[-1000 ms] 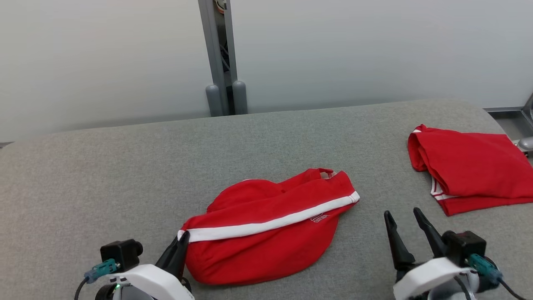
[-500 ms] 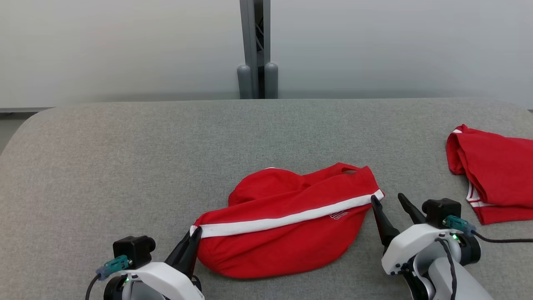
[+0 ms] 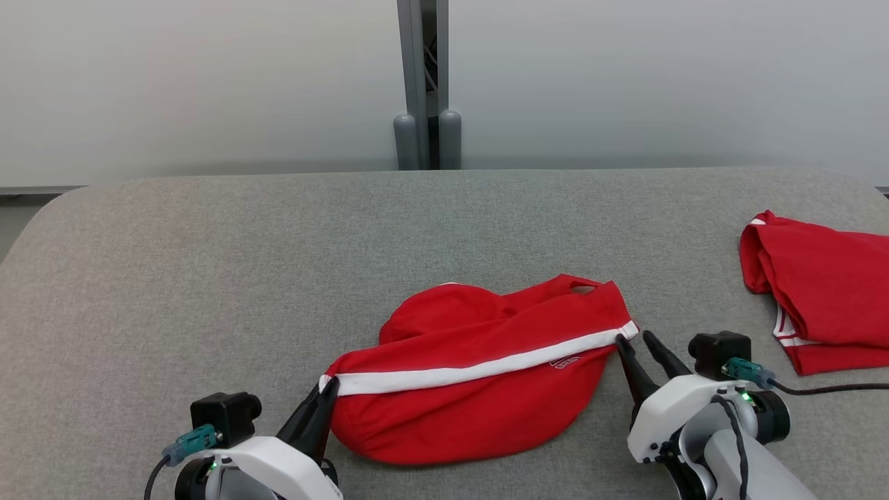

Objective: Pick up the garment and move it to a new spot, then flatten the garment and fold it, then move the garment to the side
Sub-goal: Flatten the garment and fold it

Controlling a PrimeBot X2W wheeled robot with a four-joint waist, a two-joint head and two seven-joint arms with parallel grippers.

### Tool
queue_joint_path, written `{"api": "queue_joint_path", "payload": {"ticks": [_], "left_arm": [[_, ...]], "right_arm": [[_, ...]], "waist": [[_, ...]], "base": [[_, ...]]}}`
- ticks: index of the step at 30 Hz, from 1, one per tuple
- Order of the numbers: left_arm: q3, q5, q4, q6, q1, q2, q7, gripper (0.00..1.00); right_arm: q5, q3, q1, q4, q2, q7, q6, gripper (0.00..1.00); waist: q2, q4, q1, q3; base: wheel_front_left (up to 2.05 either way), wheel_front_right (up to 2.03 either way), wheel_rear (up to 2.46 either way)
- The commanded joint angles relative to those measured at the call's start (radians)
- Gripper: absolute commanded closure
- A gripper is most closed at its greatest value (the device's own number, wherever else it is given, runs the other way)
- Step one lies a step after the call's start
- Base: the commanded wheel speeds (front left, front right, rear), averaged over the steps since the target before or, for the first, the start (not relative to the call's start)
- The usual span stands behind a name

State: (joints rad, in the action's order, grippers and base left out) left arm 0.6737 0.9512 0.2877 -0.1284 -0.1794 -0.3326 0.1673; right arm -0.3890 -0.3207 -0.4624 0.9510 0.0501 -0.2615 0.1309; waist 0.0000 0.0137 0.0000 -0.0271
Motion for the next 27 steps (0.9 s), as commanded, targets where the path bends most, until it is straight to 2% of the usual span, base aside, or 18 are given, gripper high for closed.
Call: {"api": "queue_joint_path", "payload": {"ticks": [1, 2, 3, 14, 18, 20, 27], "left_arm": [[-0.001, 0.003, 0.0, 0.003, -0.01, -0.006, 0.0, 1.0], [0.0, 0.003, -0.001, 0.004, -0.011, -0.007, -0.001, 1.0], [0.001, 0.002, -0.002, 0.004, -0.011, -0.007, -0.002, 1.0], [0.005, 0.005, -0.01, -0.002, 0.002, -0.012, 0.001, 1.0], [0.006, 0.003, -0.014, -0.002, 0.0, -0.014, 0.001, 1.0], [0.007, 0.0, -0.016, 0.0, -0.007, -0.014, 0.002, 1.0], [0.01, -0.006, -0.019, 0.005, -0.025, -0.015, 0.001, 1.0]], "right_arm": [[-0.007, -0.007, -0.015, 0.012, 0.004, -0.004, 0.0, 0.77], [-0.006, -0.013, -0.022, 0.021, 0.004, -0.004, 0.0, 0.94], [-0.007, -0.018, -0.028, 0.026, 0.005, -0.004, 0.0, 1.0], [-0.012, -0.072, -0.047, 0.031, 0.017, -0.004, 0.0, 1.0], [-0.011, -0.043, -0.051, 0.012, 0.032, -0.004, 0.0, 1.0], [0.005, -0.023, -0.05, 0.009, 0.031, -0.004, 0.0, 0.0], [0.034, 0.004, -0.069, 0.04, 0.02, -0.004, 0.0, 0.0]], "waist": [[0.0, 0.002, 0.0, 0.0], [0.0, 0.003, 0.0, 0.0], [0.0, 0.004, 0.0, 0.001], [0.0, -0.001, 0.0, 0.004], [0.0, 0.001, 0.0, -0.001], [0.0, 0.005, 0.0, -0.007], [0.0, 0.024, 0.0, -0.032]], "base": [[0.0, 0.0, 0.0], [0.0, 0.0, 0.0], [0.0, 0.0, 0.0], [0.0, 0.0, 0.0], [0.0, 0.0, 0.0], [0.0, 0.0, 0.0], [0.0, 0.0, 0.0]]}}
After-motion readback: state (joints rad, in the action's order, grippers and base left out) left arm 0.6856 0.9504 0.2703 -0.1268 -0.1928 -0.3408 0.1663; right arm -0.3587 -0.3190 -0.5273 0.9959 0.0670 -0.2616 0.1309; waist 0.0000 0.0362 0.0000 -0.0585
